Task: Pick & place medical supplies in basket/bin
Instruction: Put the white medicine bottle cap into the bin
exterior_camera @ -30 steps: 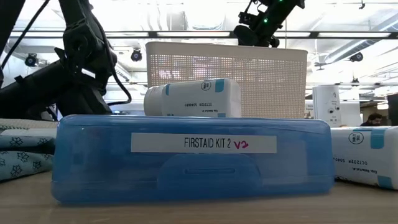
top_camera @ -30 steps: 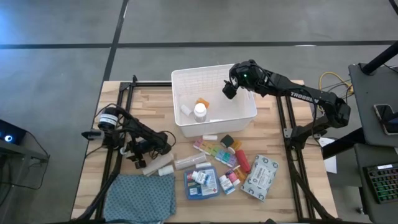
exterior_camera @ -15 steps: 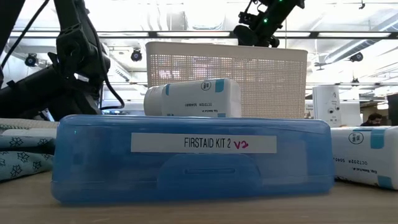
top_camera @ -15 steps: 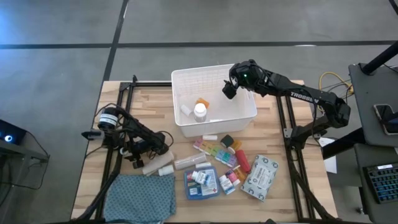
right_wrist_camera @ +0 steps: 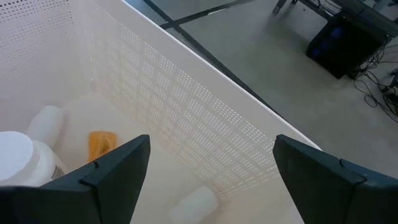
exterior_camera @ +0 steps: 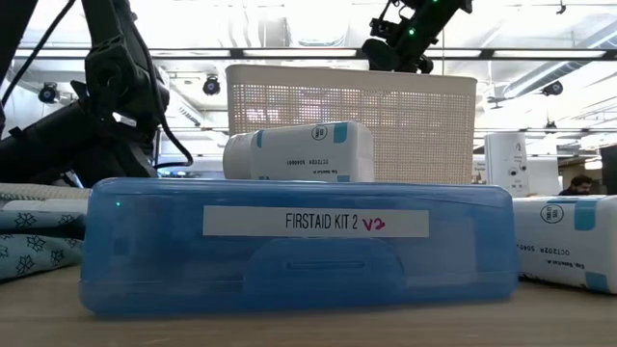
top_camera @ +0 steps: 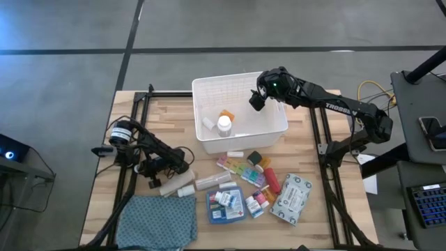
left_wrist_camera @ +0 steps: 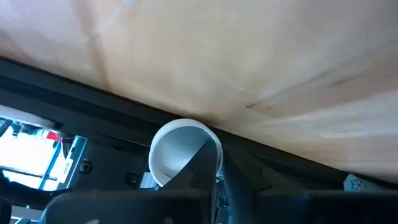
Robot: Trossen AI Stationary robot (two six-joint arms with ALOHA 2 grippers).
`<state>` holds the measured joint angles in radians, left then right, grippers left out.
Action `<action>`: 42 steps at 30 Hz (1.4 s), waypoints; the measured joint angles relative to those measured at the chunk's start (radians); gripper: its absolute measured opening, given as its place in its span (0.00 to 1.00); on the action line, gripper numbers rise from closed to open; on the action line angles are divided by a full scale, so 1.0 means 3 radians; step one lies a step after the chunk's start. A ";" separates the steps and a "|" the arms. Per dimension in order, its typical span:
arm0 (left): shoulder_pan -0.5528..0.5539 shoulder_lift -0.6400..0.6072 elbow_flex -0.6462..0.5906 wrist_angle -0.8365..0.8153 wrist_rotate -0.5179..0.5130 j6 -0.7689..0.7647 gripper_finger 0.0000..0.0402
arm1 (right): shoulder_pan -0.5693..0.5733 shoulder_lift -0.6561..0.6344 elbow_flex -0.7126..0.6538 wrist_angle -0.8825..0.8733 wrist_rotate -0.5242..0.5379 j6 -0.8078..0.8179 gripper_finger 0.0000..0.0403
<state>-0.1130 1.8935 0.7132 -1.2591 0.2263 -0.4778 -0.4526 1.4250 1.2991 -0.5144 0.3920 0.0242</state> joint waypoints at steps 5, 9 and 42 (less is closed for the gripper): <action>0.0001 -0.0002 0.0071 0.0003 -0.0002 -0.0074 0.02 | 0.0001 0.0000 0.0000 0.0000 0.0001 -0.0001 0.82; 0.0002 -0.0077 0.0293 -0.0050 -0.0001 -0.0074 0.00 | 0.0000 0.0000 0.0000 0.0000 0.0000 -0.0001 0.82; 0.0026 -0.2594 0.1451 0.1242 -0.1713 -0.1466 0.00 | 0.0003 0.0000 0.0000 -0.0017 -0.0113 -0.0253 0.82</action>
<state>-0.1052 1.1151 1.1483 -0.8863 -0.2875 -0.9175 -0.4519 1.4250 1.2990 -0.5195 0.3580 -0.0517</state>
